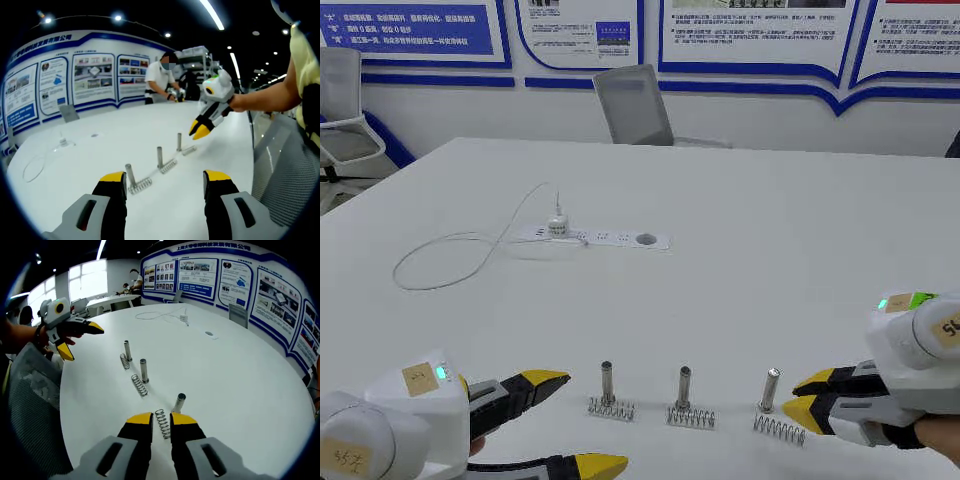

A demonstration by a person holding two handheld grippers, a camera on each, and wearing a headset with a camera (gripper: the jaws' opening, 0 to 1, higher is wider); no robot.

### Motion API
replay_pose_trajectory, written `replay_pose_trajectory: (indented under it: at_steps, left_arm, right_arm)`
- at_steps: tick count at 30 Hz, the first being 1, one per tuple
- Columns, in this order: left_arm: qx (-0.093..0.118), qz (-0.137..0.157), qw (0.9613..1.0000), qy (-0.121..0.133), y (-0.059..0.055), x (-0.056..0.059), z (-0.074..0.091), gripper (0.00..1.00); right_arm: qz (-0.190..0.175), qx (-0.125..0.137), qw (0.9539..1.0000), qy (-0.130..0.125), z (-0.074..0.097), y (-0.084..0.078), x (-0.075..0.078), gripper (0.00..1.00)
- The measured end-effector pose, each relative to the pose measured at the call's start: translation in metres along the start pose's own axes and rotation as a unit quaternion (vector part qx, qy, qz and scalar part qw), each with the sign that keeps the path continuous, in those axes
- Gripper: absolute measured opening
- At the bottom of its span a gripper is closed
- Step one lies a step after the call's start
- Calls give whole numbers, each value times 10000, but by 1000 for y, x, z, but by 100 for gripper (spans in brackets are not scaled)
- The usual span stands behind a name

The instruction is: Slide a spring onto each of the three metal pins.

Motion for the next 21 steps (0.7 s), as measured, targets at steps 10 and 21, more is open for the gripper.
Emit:
replay_pose_trajectory:
  at_steps: [10,21]
  left_arm:
    - [-22,16,10000,35,-2,-1,4,63]
    - [-40,37,10000,40,-5,1,4,63]
  right_arm:
    - [288,-528,9979,231,-26,-3,3,14]
    - [688,-1011,9919,349,-41,-4,3,14]
Point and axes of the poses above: the centre of the closed fingertips' face, and the gripper's own axes: z roughly backward along the fingers, x roughly to its right, y roughly out of its top, the point moved 6 cm from there along z, roughly backward along the fingers, and after that the axes turned 7 degrees about y, right-handed, at the moved point
